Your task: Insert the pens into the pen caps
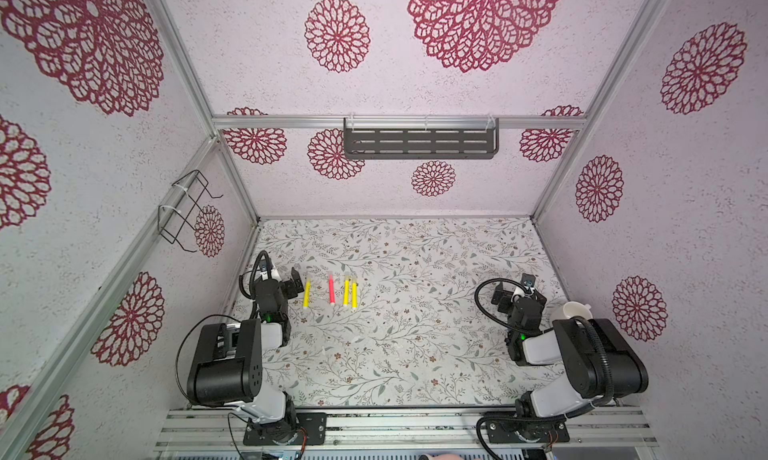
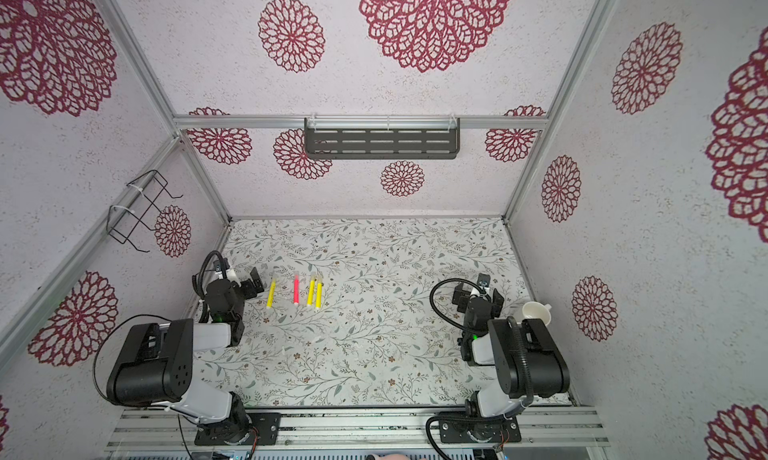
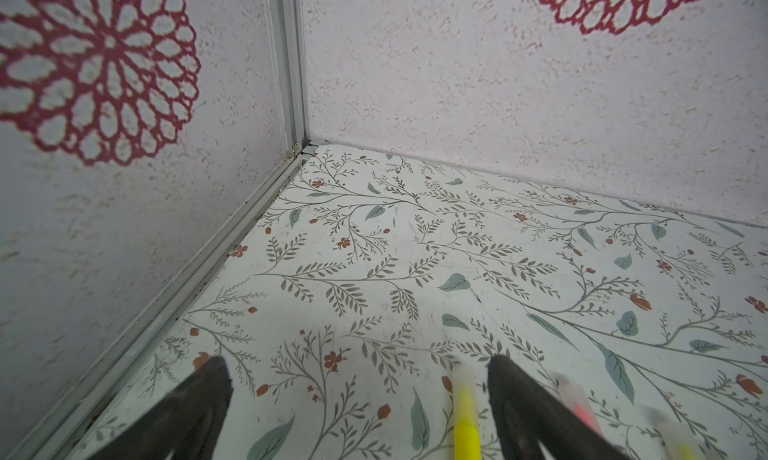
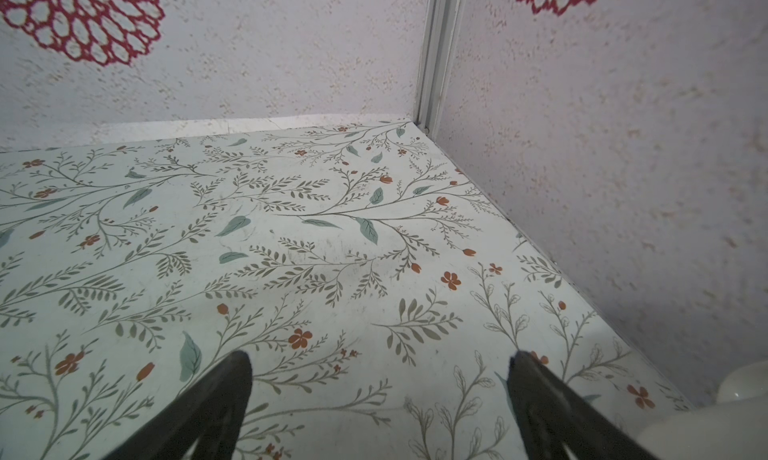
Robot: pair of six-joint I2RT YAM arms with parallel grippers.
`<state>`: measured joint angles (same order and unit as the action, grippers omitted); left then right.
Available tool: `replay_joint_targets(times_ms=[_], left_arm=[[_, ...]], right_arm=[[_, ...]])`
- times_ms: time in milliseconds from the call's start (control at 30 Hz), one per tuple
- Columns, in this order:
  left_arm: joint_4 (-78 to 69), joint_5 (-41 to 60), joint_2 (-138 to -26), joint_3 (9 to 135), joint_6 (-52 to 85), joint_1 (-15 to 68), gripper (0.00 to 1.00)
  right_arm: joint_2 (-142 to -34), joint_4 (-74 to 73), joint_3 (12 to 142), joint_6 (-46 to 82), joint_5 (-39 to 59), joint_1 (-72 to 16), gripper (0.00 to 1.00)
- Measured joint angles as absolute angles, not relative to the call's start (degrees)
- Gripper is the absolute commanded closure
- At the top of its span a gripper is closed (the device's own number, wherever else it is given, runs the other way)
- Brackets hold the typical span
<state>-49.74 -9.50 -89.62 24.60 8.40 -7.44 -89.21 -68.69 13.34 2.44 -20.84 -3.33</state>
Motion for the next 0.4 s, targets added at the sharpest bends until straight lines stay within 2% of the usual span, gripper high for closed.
replay_joint_targets(times_ms=[400], left_arm=[[-49.36, -9.52, -89.62, 24.60, 8.40, -7.44, 0.01]], right_arm=[[-89.21, -68.69, 13.34, 2.42, -20.86, -3.33, 0.01]])
